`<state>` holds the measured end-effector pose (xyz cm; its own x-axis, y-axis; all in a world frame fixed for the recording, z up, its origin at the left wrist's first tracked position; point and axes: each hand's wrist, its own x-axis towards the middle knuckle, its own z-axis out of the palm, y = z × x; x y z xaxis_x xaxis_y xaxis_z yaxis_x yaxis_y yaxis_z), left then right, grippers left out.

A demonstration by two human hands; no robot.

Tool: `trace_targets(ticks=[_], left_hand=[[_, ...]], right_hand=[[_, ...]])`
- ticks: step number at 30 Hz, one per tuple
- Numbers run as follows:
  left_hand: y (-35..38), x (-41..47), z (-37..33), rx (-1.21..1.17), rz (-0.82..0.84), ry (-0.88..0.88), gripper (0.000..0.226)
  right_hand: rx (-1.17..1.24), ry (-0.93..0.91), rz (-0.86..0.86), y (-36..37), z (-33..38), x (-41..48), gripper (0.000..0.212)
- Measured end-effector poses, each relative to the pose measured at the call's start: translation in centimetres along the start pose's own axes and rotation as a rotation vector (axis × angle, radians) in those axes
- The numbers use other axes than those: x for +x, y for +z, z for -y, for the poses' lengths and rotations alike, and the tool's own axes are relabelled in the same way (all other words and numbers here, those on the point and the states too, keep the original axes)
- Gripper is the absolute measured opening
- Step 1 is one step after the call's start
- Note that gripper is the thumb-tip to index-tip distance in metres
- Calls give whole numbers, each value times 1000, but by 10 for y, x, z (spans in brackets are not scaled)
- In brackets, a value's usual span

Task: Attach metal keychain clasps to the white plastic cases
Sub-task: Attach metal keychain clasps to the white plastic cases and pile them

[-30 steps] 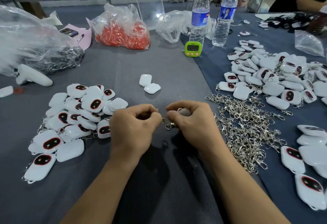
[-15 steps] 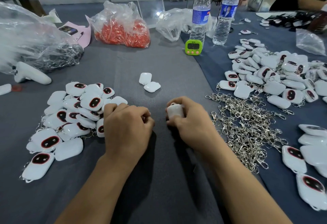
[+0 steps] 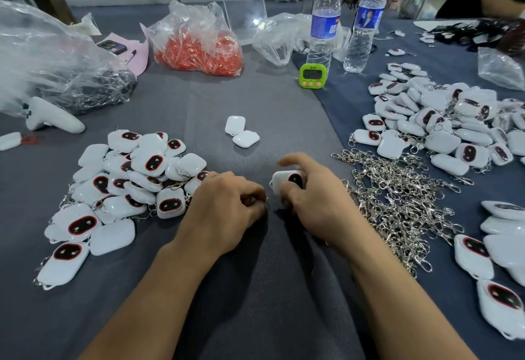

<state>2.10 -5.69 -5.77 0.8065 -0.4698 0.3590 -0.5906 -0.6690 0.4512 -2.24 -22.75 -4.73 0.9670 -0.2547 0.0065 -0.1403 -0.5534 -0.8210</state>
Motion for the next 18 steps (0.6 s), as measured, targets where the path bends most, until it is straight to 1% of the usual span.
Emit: trace_targets(ticks=[4, 6, 10, 14, 18], left_hand=[[-1, 1, 0, -43, 34, 1, 5], [-1, 1, 0, -55, 49, 5, 6], [-4, 0, 1, -56, 66, 25, 7], [-5, 0, 0, -42, 68, 21, 10], [-4, -2, -3, -40, 26, -3, 11]], right_hand=[[72, 15, -71, 1, -4, 4, 20], [125, 20, -61, 2, -5, 6, 17], [190, 21, -53, 4, -8, 6, 19], [169, 2, -49, 4, -8, 6, 20], [135, -13, -25, 3, -5, 5, 15]])
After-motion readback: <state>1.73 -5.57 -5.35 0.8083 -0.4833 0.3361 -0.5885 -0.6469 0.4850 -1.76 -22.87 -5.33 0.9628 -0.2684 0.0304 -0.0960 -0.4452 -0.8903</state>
